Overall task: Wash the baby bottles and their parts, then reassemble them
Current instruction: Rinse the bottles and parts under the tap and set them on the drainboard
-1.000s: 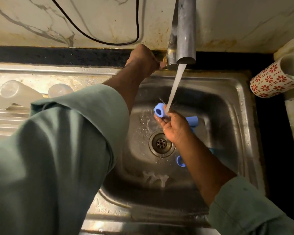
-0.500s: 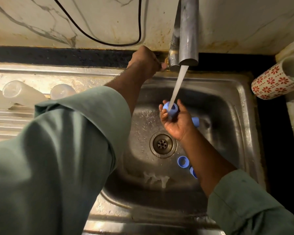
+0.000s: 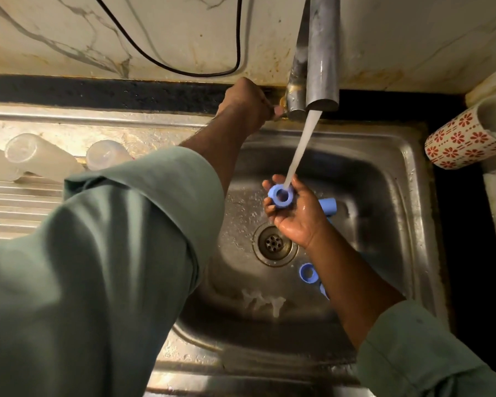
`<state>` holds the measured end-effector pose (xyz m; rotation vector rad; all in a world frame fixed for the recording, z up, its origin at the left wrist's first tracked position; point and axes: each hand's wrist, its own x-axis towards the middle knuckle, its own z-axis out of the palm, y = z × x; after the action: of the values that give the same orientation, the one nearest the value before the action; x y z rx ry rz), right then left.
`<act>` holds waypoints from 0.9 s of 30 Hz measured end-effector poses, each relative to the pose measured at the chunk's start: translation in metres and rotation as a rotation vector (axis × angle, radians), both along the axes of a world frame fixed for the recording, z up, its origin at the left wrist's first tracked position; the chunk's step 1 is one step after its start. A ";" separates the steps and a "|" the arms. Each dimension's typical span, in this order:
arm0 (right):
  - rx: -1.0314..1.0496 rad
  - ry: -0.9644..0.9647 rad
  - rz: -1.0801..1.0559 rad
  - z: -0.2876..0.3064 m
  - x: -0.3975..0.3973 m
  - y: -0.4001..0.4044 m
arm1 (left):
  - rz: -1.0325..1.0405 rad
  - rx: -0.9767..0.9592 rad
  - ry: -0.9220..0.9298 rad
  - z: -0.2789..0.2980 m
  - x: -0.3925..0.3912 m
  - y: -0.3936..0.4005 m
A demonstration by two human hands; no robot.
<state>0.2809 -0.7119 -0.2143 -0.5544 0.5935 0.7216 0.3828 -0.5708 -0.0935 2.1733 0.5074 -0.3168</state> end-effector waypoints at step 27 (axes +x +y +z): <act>-0.266 -0.144 0.202 0.021 -0.001 -0.015 | 0.073 0.047 -0.078 -0.013 -0.009 -0.008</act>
<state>0.2800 -0.7274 -0.1937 -0.9156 0.5064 0.7899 0.3736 -0.5784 -0.1069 2.1971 0.5537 -0.1810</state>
